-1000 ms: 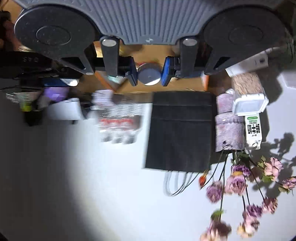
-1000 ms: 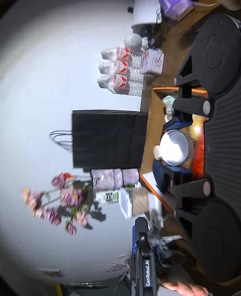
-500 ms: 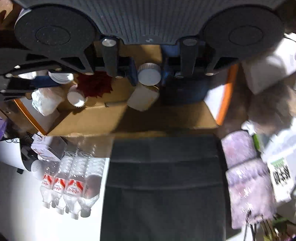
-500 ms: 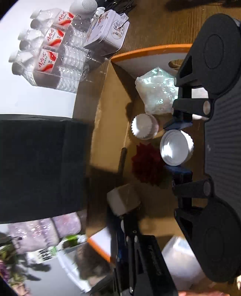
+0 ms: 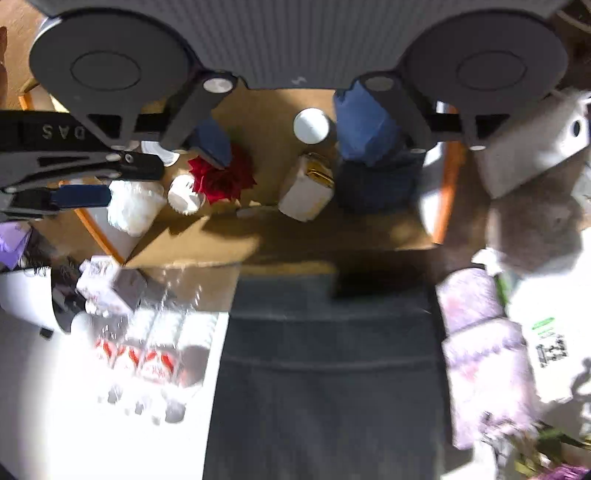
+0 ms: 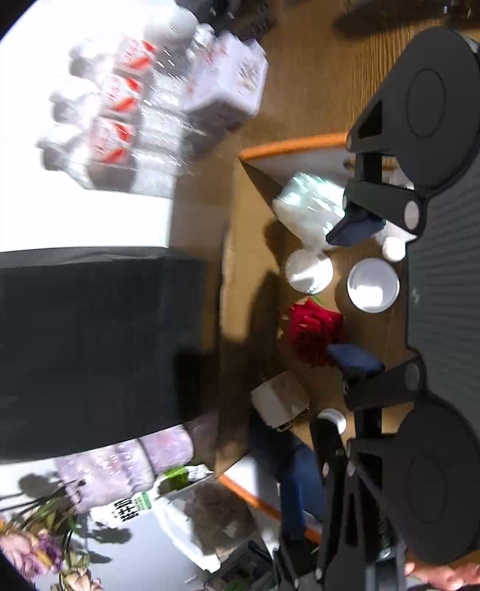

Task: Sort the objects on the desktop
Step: 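Carry the cap and cup over the box and open both grippers, then grasp the black braided cable with the right gripper while the left gripper grasps white paper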

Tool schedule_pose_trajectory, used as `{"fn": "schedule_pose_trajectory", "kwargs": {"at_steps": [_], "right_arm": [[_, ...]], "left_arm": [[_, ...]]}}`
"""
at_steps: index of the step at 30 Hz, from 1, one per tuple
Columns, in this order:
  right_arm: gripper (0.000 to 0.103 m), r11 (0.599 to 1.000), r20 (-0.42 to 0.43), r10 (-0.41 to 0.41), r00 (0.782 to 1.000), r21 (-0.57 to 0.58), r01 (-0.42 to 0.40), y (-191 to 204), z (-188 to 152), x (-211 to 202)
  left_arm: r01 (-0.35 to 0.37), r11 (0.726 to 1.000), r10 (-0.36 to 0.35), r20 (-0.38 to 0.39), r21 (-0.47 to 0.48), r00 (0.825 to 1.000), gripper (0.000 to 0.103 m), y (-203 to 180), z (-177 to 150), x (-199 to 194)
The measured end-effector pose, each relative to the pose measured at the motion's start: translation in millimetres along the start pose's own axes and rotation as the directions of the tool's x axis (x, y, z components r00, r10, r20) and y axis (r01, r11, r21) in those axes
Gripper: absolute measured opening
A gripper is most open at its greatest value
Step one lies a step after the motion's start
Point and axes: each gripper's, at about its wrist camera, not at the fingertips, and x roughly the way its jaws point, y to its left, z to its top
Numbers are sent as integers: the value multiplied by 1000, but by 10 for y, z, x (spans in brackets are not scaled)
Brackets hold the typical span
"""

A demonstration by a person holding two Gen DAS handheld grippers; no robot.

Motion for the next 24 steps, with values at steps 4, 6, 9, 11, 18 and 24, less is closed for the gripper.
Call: {"fn": "schedule_pose_trajectory", "kwargs": {"at_steps": [4, 6, 9, 11, 18, 24], "right_arm": [[80, 1000, 71, -3, 997, -13, 4, 10, -194, -366], [83, 1000, 119, 5, 993, -17, -3, 26, -387, -562], [86, 1000, 177, 3, 984, -27, 2, 108, -691, -760], [86, 999, 210, -11, 978, -38, 20, 188, -910, -900], [99, 995, 381, -16, 925, -81, 50, 431, -1971, -1502], [100, 997, 340, 66, 938, -49, -52, 466, -2666, -1720]], "left_arm": [[-78, 995, 86, 125, -66, 988, 100, 93, -206, -496], [-113, 991, 124, 198, -66, 972, 103, 91, -400, -742], [-108, 993, 117, 242, -53, 963, 103, 75, -682, -993], [-120, 992, 128, 249, -49, 960, 103, 44, -870, -1140], [-93, 996, 83, 386, 7, 919, 103, -116, -1766, -1786], [-94, 995, 80, 425, 13, 902, 103, -268, -2394, -2043]]}}
